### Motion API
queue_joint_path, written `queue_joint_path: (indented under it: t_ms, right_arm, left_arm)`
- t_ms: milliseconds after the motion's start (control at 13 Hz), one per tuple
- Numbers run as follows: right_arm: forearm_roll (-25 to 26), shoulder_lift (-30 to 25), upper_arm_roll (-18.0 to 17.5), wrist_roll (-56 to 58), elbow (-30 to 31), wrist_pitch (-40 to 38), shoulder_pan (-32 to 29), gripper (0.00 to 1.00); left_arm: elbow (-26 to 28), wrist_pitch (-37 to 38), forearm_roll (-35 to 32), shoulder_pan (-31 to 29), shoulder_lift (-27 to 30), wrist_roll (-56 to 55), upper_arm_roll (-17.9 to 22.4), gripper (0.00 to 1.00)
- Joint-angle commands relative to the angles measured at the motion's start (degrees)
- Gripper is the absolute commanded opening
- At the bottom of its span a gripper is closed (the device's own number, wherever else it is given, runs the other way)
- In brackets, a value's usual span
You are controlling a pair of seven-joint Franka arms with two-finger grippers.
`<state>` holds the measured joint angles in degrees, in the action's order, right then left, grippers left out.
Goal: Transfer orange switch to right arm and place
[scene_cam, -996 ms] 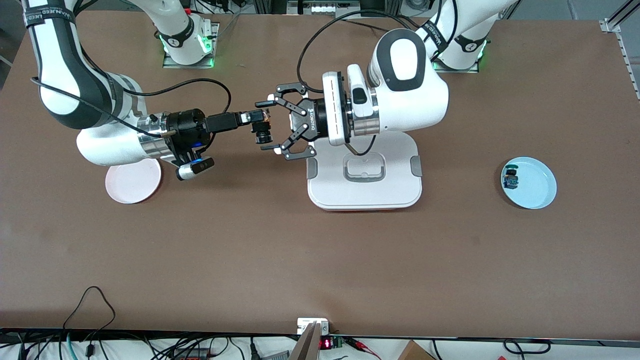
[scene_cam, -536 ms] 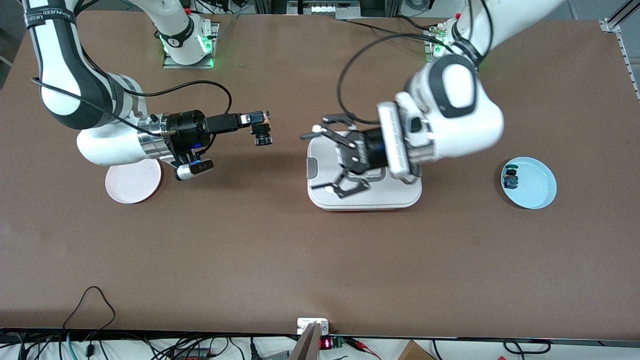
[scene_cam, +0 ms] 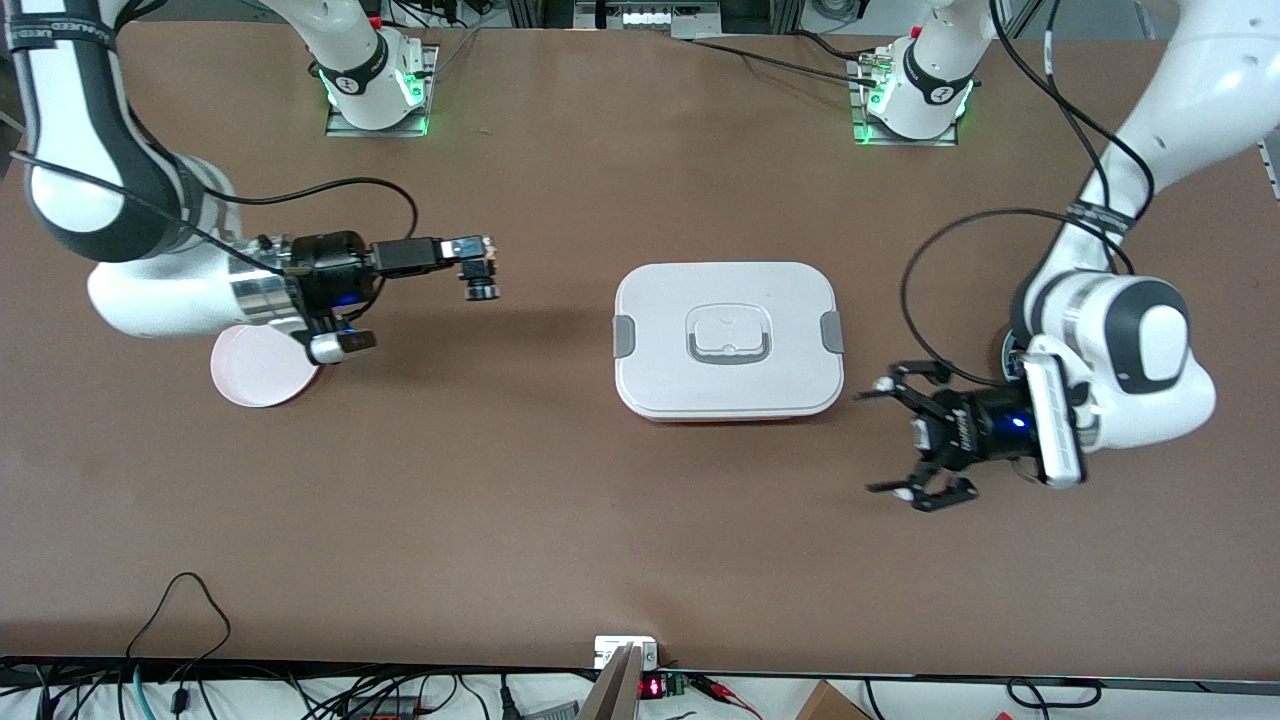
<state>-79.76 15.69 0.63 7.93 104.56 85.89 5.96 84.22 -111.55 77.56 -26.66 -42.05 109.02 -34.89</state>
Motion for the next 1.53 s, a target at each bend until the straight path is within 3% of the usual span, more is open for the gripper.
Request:
queue_joint_path:
  t_ms: [0,77,230,383,766,996,1226,1456]
  right_arm:
    - [10.63,-1.72,-0.54,5.76,1.08,-3.18,-4.36,0.00]
    - [15.89,-1.89,-0.54,8.13,1.08,-3.45,-5.33,0.00]
    - [29.33,-2.16,-0.54,14.71,1.08,-2.67,-6.31,0.00]
    - [42.60,-2.16,-0.54,22.79,1.17,-0.39,-7.18,0.00]
    - [67.41,-2.24,-0.54,37.05,1.00,6.72,-8.24,0.00]
    - [80.76,-2.42,-0.54,42.77,1.35,13.75,-8.24,0.00]
    - [91.33,-2.16,-0.54,51.19,3.36,22.36,-9.90,0.00]
    - [92.67,-3.30,-0.54,62.09,10.81,36.58,-11.67,0.00]
  left_arm:
    - [-3.70,5.54,-2.05,-2.42,-0.58,-0.12,5.59,1.00]
    - [-5.45,5.90,-2.84,-3.22,-0.67,0.05,9.53,1.00]
    - [-6.78,6.26,-4.60,-5.67,-0.40,-0.30,13.34,1.00]
    - [-11.25,6.26,-12.74,-6.04,-0.32,-3.79,16.68,1.00]
    - [-24.35,7.82,-41.56,-6.39,2.84,-28.47,17.84,1.00]
    - [-24.63,10.82,-57.64,-5.60,12.92,-42.01,17.23,1.00]
    - [-24.37,18.71,-66.03,-3.67,21.81,-59.47,16.87,1.00]
    - [-24.19,23.99,-71.38,0.18,26.74,-78.71,16.69,1.00]
